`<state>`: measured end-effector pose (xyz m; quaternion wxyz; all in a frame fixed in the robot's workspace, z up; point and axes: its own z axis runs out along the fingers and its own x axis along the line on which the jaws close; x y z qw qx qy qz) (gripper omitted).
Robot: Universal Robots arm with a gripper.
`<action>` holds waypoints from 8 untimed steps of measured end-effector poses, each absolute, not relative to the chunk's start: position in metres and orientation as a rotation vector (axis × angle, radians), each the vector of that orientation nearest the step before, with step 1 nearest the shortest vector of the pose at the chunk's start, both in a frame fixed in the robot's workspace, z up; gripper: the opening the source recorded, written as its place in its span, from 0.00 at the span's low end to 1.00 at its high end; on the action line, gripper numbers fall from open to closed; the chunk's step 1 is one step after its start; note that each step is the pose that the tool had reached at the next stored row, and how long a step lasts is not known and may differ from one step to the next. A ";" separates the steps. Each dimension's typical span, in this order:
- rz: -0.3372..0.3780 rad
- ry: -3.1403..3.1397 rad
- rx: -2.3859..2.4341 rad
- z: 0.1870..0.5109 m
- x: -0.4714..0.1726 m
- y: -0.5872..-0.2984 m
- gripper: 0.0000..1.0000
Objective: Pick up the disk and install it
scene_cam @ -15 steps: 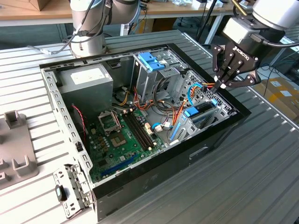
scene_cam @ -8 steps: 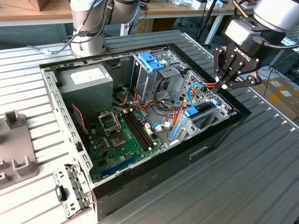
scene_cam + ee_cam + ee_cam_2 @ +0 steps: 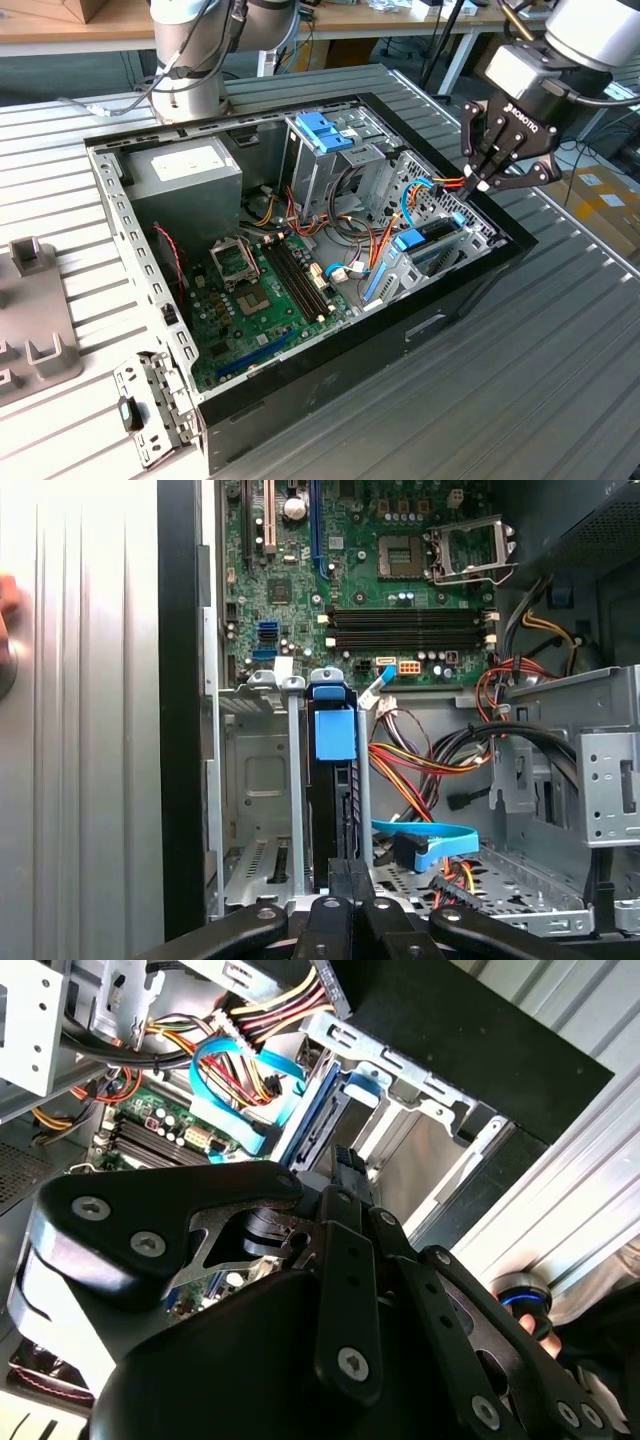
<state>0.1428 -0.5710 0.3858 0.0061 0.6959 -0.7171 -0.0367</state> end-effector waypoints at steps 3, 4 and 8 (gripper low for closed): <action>-0.115 -2.244 2.178 0.385 0.145 -0.571 0.11; -0.115 -2.244 2.178 0.384 0.147 -0.571 0.11; -0.116 -2.244 2.177 0.383 0.151 -0.571 0.11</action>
